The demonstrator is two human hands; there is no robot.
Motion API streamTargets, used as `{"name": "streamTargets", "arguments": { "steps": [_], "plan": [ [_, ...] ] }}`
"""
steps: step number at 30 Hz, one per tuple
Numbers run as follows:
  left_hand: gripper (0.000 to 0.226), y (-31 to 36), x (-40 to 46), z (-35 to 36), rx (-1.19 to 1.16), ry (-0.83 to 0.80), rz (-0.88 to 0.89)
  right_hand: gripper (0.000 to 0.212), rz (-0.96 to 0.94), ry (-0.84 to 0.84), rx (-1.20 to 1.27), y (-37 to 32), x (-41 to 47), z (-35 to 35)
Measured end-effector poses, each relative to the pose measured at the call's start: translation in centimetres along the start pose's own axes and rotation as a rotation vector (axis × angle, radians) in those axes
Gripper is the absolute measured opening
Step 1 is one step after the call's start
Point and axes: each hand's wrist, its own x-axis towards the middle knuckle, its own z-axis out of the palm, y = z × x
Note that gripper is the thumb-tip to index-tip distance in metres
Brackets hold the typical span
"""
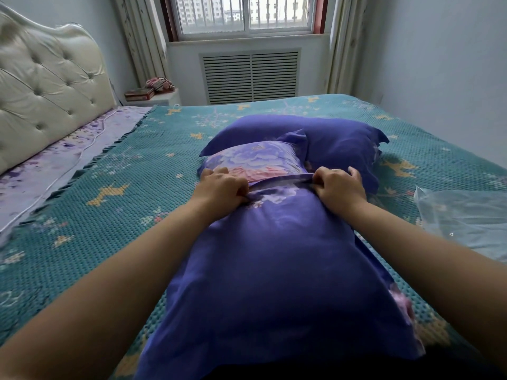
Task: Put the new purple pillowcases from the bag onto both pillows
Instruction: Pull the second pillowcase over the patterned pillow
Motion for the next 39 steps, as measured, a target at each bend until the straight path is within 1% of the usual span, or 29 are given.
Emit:
{"name": "streamTargets", "arguments": {
  "steps": [2, 3, 5, 7, 9, 11, 12, 14, 16, 17, 19, 21, 22, 23, 25, 26, 28, 29, 30, 31, 32, 33, 34, 35, 36, 38, 39],
  "plan": [
    [0.030, 0.2, -0.6, 0.0, 0.204, -0.060, 0.076, 0.020, -0.046, 0.024, -0.217, 0.1, -0.4, 0.6],
    [0.031, 0.3, -0.9, -0.2, 0.278, -0.122, 0.080, 0.020, -0.066, 0.042, -0.291, 0.0, -0.6, 0.9],
    [0.028, -0.1, -1.4, -0.9, 0.373, -0.300, 0.008, 0.023, -0.075, 0.042, -0.384, -0.3, -0.8, 1.0],
    [0.029, -0.7, -1.9, -1.3, 0.446, -0.461, -0.076, 0.026, -0.038, 0.004, -0.415, -0.3, -0.7, 0.7],
    [0.031, -1.5, -2.2, -1.2, 0.460, -0.529, -0.133, 0.031, -0.009, -0.030, -0.436, -0.2, -0.7, 0.3],
    [0.033, -2.2, -2.4, -1.0, 0.454, -0.519, -0.187, 0.027, -0.032, -0.084, -0.454, -0.5, -0.6, 0.2],
    [0.033, -2.6, -2.4, -0.7, 0.438, -0.485, -0.212, 0.026, -0.044, -0.136, -0.449, -0.7, -0.7, 0.1],
    [0.030, -3.3, -2.8, 0.1, 0.400, -0.357, -0.246, 0.031, -0.057, -0.251, -0.432, -0.9, -0.5, -0.4],
    [0.028, -3.8, -3.5, 1.0, 0.378, -0.204, -0.246, 0.029, -0.054, -0.318, -0.464, -1.2, -0.2, -1.1],
    [0.028, -3.9, -3.9, 1.6, 0.361, -0.179, -0.247, 0.028, -0.042, -0.336, -0.493, -1.2, -0.2, -1.3],
    [0.026, -4.1, -4.4, 2.3, 0.227, -0.261, -0.294, 0.028, -0.003, -0.339, -0.536, -1.3, -0.3, -1.3],
    [0.028, -4.3, -4.3, 2.3, 0.034, -0.428, -0.372, 0.029, 0.016, -0.249, -0.563, -1.0, -0.6, -0.9],
    [0.029, -4.5, -4.2, 2.1, 0.005, -0.493, -0.381, 0.030, 0.020, -0.171, -0.553, -0.7, -0.6, -0.6],
    [0.030, -4.7, -4.0, 2.0, 0.036, -0.538, -0.373, 0.030, 0.048, -0.088, -0.505, -0.2, -0.6, -0.2],
    [0.033, -4.8, -4.0, 2.0, 0.142, -0.582, -0.339, 0.032, 0.135, 0.061, -0.331, 0.3, -0.5, 0.7],
    [0.033, -4.7, -4.2, 2.1, 0.172, -0.594, -0.320, 0.033, 0.141, 0.115, -0.262, -0.1, -0.6, 1.2],
    [0.033, -4.4, -4.4, 2.6, 0.192, -0.597, -0.308, 0.031, 0.089, 0.159, -0.235, -1.0, -1.3, 2.4],
    [0.033, -4.4, -4.6, 2.7, 0.211, -0.557, -0.316, 0.028, 0.058, 0.192, -0.254, -1.1, -1.6, 2.8],
    [0.033, -4.5, -4.6, 2.8, 0.232, -0.461, -0.330, 0.027, 0.041, 0.198, -0.271, -1.1, -1.7, 3.0],
    [0.031, -4.9, -4.6, 3.1, 0.250, -0.307, -0.352, 0.025, 0.024, 0.196, -0.295, -1.0, -1.9, 2.9],
    [0.028, -5.3, -4.6, 3.5, 0.249, -0.131, -0.375, 0.022, -0.001, 0.238, -0.325, -0.8, -2.0, 2.7],
    [0.025, -5.7, -4.6, 4.1, 0.216, 0.011, -0.396, 0.018, -0.045, 0.311, -0.337, -0.6, -1.9, 2.7],
    [0.023, -6.0, -4.7, 4.7, 0.157, 0.106, -0.411, 0.014, -0.095, 0.393, -0.309, -0.4, -1.8, 2.8],
    [0.023, -6.0, -4.7, 5.4, 0.091, 0.133, -0.419, 0.012, -0.137, 0.467, -0.254, -0.3, -1.7, 2.9],
    [0.025, -5.9, -4.8, 6.0, 0.026, 0.121, -0.408, 0.010, -0.169, 0.532, -0.193, -0.3, -1.7, 3.0],
    [0.029, -5.6, -4.9, 6.7, -0.114, 0.032, -0.357, 0.011, -0.189, 0.598, -0.137, 0.0, -2.0, 3.4],
    [0.033, -5.6, -5.0, 6.7, -0.170, -0.029, -0.339, 0.012, -0.171, 0.585, -0.158, 0.3, -2.1, 3.5]
  ]
}}
